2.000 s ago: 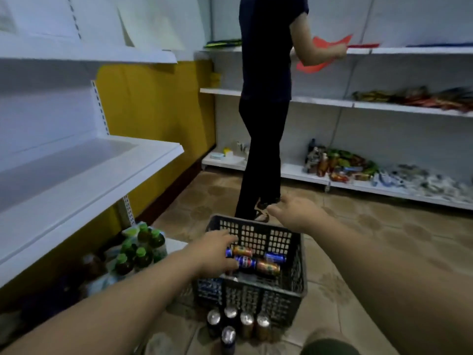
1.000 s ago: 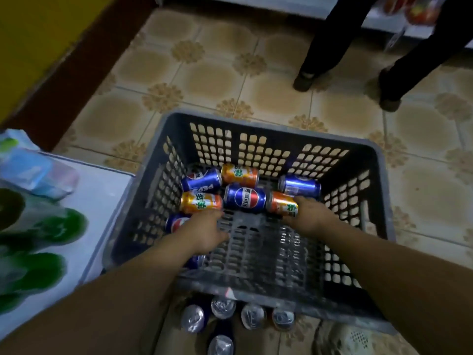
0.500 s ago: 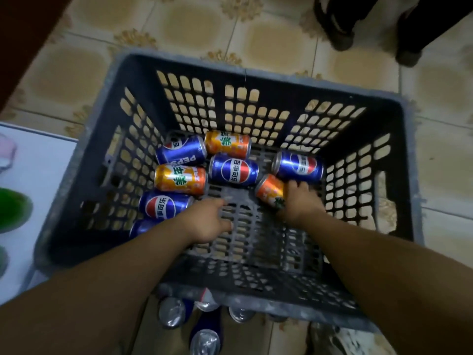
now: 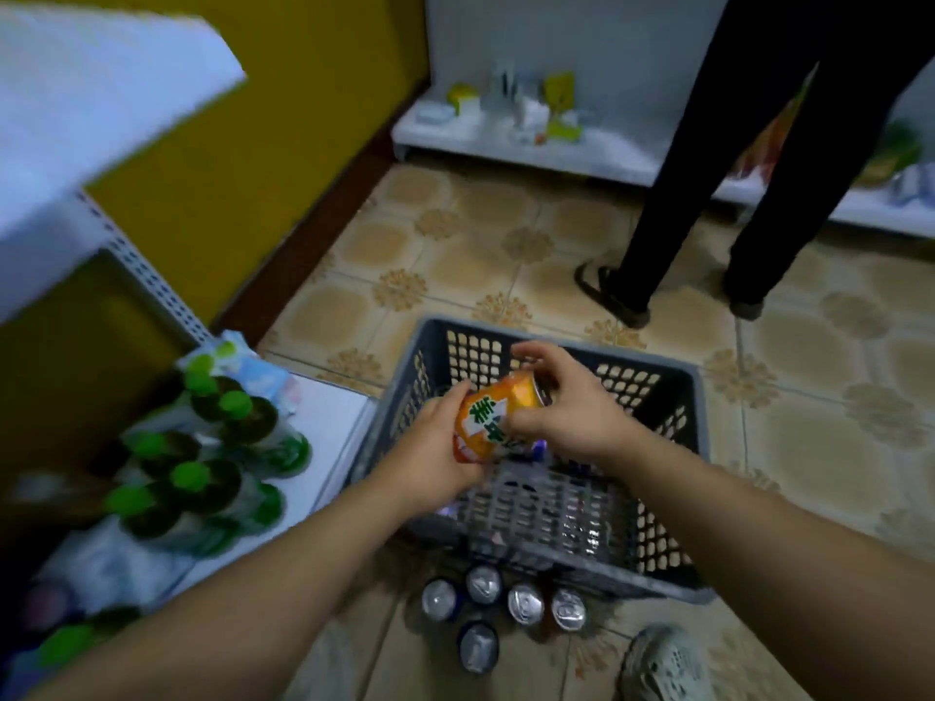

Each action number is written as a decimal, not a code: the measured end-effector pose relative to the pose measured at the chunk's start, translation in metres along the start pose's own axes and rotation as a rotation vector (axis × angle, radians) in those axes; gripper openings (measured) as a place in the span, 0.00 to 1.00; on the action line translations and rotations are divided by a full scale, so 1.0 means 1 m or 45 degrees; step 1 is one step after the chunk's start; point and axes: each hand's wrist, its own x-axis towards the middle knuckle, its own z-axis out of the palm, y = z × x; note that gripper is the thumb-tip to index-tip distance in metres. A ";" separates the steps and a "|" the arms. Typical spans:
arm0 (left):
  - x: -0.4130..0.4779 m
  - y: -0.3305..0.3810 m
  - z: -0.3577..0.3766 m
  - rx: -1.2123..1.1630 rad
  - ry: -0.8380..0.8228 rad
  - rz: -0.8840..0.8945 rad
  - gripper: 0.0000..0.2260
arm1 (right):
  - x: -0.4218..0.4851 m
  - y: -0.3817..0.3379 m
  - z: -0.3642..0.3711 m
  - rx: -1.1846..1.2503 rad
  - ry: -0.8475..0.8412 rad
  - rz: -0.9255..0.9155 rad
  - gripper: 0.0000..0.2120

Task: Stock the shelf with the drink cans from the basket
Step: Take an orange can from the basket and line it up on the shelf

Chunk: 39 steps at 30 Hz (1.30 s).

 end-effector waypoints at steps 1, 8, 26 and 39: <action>-0.019 0.011 -0.014 -0.093 0.088 0.032 0.40 | -0.010 -0.024 0.005 0.064 0.062 -0.073 0.36; -0.160 0.078 -0.092 -0.485 0.461 0.047 0.32 | -0.108 -0.167 0.059 0.224 0.192 -0.328 0.35; -0.502 0.031 -0.189 -0.332 1.133 -0.215 0.32 | -0.303 -0.363 0.239 0.067 -0.601 -0.836 0.34; -0.636 -0.092 -0.195 0.373 1.053 -1.267 0.36 | -0.313 -0.354 0.376 -0.155 -0.804 -1.054 0.31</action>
